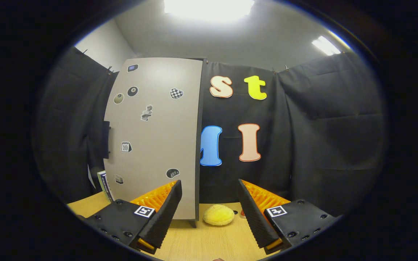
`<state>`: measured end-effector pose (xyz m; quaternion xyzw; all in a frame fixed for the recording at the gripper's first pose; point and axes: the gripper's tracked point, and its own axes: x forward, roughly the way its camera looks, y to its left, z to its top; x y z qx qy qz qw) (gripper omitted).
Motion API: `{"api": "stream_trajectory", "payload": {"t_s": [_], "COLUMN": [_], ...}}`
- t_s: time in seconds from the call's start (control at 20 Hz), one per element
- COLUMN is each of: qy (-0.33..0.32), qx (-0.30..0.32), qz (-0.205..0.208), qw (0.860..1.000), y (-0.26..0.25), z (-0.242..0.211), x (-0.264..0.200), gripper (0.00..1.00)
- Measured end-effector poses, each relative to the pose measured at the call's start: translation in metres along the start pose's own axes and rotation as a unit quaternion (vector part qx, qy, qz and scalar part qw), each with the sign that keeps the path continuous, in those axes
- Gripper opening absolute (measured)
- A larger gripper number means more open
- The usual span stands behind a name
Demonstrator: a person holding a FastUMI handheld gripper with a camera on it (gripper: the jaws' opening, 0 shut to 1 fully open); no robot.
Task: Open the shoe cabinet door, grab the shoes and put them into the shoe cabinet, then close the shoe cabinet door.
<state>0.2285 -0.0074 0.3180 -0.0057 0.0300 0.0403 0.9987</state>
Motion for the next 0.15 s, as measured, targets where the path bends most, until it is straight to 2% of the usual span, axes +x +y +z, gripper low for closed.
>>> {"api": "stream_trajectory", "payload": {"t_s": [0.15], "qy": [0.01], "qx": [0.008], "qz": [0.001], "qw": [1.0], "y": [-0.0009], "z": [-0.006], "x": [0.0007], "gripper": [0.96]}}
